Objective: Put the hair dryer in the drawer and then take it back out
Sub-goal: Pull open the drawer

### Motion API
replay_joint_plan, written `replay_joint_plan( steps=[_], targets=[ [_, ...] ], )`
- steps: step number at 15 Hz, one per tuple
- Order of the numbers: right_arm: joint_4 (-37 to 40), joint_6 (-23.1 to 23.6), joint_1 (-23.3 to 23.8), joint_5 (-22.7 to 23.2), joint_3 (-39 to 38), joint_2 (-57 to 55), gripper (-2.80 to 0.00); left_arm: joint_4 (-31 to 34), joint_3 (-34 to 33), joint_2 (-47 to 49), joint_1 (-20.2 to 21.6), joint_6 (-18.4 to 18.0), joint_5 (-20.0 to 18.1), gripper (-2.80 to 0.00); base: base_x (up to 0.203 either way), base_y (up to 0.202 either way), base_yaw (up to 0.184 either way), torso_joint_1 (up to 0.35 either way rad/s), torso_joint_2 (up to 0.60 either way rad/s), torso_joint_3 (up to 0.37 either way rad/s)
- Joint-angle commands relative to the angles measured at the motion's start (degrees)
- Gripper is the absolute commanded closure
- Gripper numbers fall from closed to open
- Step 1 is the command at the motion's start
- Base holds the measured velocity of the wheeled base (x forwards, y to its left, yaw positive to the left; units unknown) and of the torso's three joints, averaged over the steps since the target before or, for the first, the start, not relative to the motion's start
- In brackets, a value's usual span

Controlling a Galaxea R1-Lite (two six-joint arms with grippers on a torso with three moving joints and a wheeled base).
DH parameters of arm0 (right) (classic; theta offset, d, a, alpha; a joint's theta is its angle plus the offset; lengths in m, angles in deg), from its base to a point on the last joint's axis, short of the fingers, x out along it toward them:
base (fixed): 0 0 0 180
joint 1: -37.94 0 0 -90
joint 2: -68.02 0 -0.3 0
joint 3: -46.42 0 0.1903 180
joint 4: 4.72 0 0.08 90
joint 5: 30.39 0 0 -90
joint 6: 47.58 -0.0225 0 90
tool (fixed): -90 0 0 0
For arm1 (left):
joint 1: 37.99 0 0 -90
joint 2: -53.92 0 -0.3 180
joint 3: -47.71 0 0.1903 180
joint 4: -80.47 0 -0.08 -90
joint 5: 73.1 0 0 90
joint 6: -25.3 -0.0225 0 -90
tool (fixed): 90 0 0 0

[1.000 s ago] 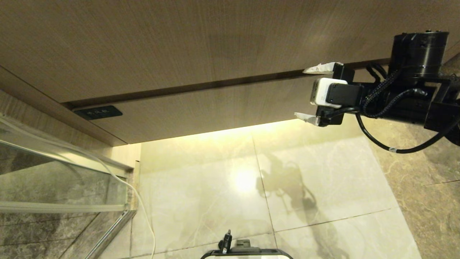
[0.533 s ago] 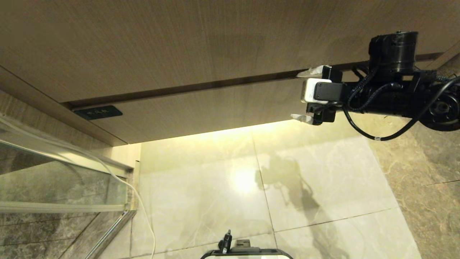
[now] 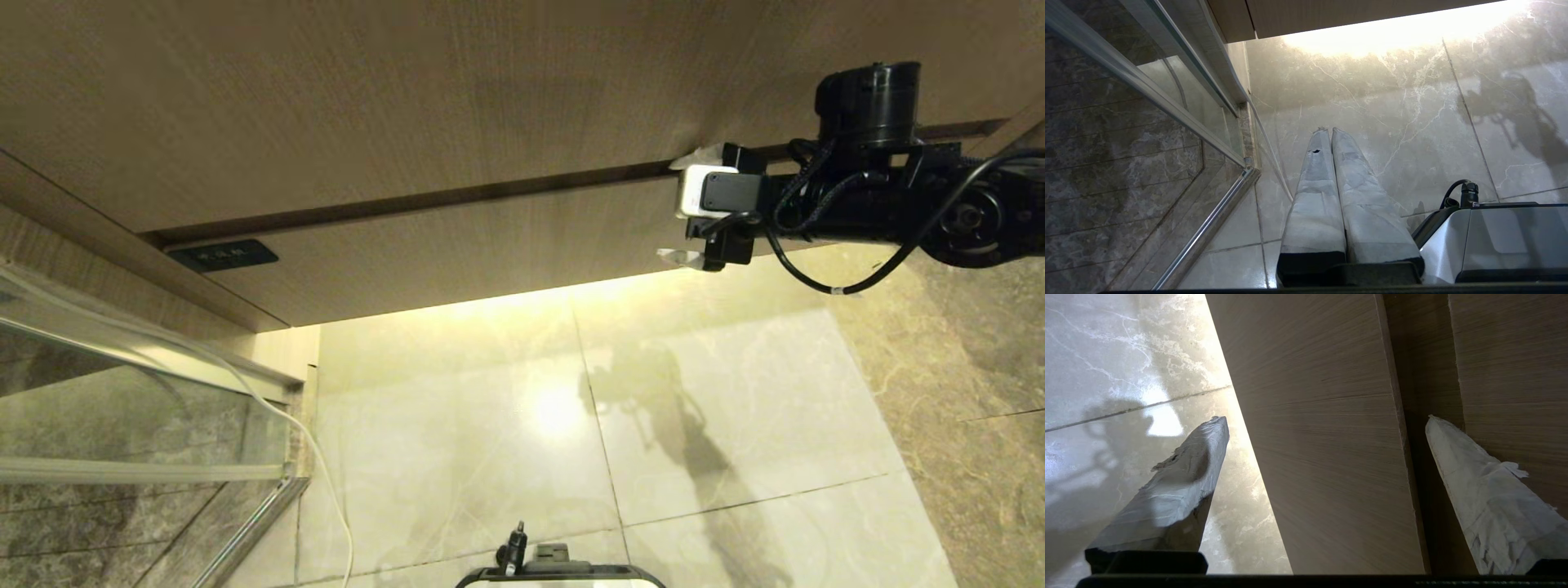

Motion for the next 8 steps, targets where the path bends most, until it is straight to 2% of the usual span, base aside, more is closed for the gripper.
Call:
replay_joint_plan(
  steps=[1,8],
  targets=[
    [-0.4,0.4,0.3,0.1,0.9,-0.6,-2.8,0.0,-0.1,0.0,0.0,0.0,0.0,0.0,0.0,0.0,0.0,0.0,0.0,0.0],
    [-1.7,0.5,1.0,0.2,1.6,-1.7,-2.8,0.0,-0.1,0.0,0.0,0.0,0.0,0.0,0.0,0.0,0.0,0.0,0.0,0.0]
  ],
)
